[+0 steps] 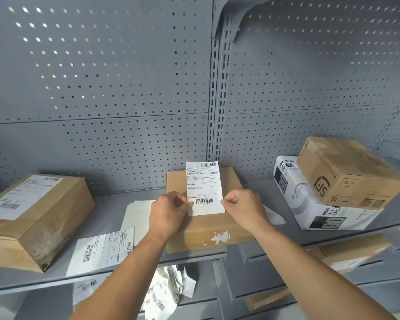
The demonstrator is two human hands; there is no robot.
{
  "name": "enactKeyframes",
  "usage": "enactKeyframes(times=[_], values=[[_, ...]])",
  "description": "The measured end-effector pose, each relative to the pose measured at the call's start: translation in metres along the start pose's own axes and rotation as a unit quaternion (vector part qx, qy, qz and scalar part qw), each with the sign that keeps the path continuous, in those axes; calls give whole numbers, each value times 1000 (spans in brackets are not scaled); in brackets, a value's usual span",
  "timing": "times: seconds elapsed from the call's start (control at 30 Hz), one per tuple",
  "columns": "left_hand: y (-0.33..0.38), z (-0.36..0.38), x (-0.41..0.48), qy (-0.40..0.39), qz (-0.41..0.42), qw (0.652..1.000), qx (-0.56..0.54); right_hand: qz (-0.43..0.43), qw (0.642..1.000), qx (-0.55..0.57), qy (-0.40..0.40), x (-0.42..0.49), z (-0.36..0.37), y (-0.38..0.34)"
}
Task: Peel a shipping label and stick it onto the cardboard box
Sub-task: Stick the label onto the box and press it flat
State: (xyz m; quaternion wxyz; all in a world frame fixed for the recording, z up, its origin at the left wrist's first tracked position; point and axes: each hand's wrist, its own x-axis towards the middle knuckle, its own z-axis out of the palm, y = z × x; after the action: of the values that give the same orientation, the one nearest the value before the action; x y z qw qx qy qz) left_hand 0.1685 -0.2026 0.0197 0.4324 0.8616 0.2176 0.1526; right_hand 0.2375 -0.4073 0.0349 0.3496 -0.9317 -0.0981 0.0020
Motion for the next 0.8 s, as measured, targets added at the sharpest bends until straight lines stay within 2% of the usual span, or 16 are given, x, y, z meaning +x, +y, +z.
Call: enactKeyframes(times=[0.37,0.8], values=[[-5,4,0,8,10,1000,1,4,999,-35,2,-1,0,-1],[-6,6,-9,23,63,996,57,-18,995,-92,23,-4,5,-5]])
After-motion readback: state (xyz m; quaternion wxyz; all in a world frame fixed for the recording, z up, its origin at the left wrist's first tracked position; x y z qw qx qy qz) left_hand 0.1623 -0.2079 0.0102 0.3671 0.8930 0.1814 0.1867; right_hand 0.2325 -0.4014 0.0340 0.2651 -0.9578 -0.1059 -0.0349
